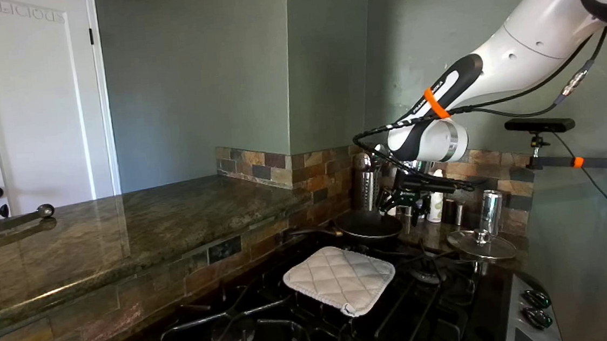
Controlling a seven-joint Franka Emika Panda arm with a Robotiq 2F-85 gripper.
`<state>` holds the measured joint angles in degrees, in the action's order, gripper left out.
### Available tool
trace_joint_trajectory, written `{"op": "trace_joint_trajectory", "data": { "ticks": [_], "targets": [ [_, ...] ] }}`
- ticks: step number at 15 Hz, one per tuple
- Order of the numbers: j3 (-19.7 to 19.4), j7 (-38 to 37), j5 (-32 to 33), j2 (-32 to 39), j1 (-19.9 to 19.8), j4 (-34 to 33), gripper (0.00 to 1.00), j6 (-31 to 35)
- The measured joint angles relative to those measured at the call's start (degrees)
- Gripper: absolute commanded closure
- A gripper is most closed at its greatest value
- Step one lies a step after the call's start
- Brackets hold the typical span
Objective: Put the white pot holder on the stove then place the pan on top of it.
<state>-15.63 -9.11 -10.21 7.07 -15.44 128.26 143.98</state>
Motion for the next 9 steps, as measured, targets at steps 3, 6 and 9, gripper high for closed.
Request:
{"op": "trace_joint_trajectory", "data": {
  "ticks": [3, 6, 9],
  "targets": [
    [0.0, -0.8, 0.0, 2.8, 0.0, -1.9, 0.01, 0.0],
    [0.0, -1.7, 0.0, 4.7, 0.0, -3.3, 0.16, 0.0],
    [0.0, -2.9, 0.0, 5.7, -0.3, -3.9, 0.27, 0.0]
  ]
}}
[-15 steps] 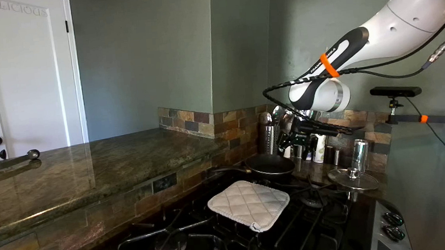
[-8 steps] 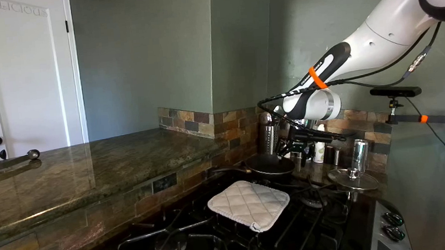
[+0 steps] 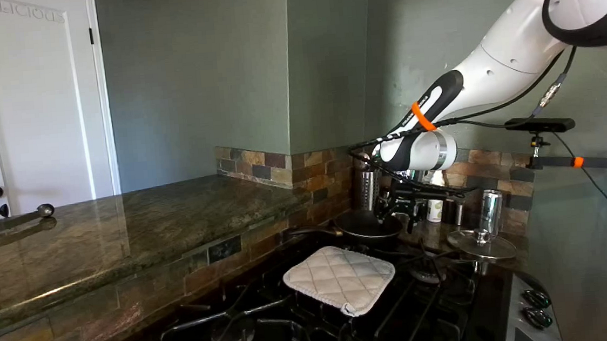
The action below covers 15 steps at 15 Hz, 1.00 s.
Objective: Put the white pot holder on the stove then place the pan on top of it.
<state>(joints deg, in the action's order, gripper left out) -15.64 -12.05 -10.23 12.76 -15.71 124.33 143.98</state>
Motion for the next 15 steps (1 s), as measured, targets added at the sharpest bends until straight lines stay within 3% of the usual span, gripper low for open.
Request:
{"op": "trace_joint_trajectory", "data": {
  "ticks": [2, 3, 5, 6, 14, 15],
  "targets": [
    [-0.1, -0.5, 0.0, 0.3, -0.2, -0.1, 0.31, 0.0],
    [-0.2, -0.7, 0.0, 0.4, -0.3, -0.1, 0.39, 0.0],
    [-0.3, -1.3, 0.0, 0.4, -0.4, -0.1, 0.42, 0.0],
    [-0.3, -1.4, 0.0, 0.4, -0.5, -0.1, 0.52, 0.0],
    [-0.4, -2.5, -0.7, 0.5, -0.5, -0.9, 0.74, 0.0],
    [-0.3, -2.6, -1.0, 0.5, -0.5, -0.9, 0.83, 0.0]
  ]
}}
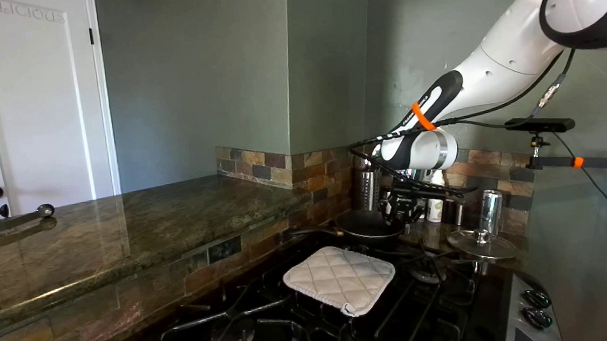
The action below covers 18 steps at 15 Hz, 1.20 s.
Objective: Put the white pot holder on the stove then place the pan on top of it.
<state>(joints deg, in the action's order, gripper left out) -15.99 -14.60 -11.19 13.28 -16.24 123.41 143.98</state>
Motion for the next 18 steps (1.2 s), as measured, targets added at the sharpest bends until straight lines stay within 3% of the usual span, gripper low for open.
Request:
{"op": "trace_joint_trajectory", "data": {
  "ticks": [3, 10, 18],
  "targets": [
    [0.2, 0.0, -1.9, 0.0, 0.0, -0.2, 0.97, 0.0],
    [0.4, 0.0, -6.3, 0.0, 0.0, -0.7, 0.96, 0.0],
    [0.5, 1.2, -6.6, -1.4, 0.0, -0.9, 0.97, 0.0]
  ]
}}
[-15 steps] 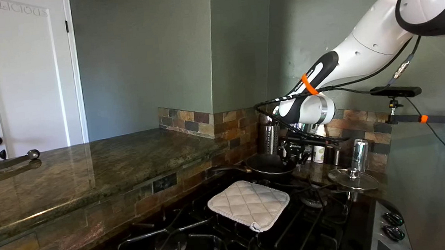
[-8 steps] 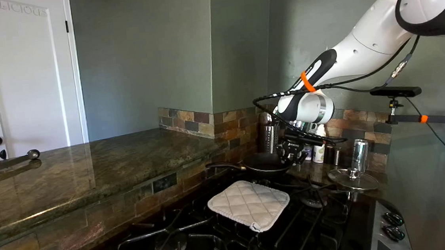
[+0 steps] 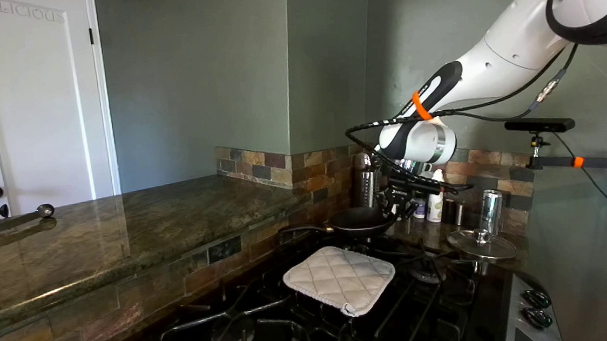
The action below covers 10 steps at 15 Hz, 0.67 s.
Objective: Put the white pot holder on the stove then place the pan on top of it.
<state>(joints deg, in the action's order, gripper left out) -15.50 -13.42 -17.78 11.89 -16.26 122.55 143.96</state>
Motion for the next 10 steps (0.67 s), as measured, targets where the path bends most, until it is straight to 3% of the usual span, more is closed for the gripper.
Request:
{"op": "trace_joint_trajectory", "data": {
  "ticks": [7, 10],
  "targets": [
    [1.1, -1.5, -0.1, -3.0, 1.1, 2.4, 0.97, -0.1],
    [1.6, -5.7, 0.3, -4.9, 2.6, 4.3, 0.98, -0.1]
  ]
}}
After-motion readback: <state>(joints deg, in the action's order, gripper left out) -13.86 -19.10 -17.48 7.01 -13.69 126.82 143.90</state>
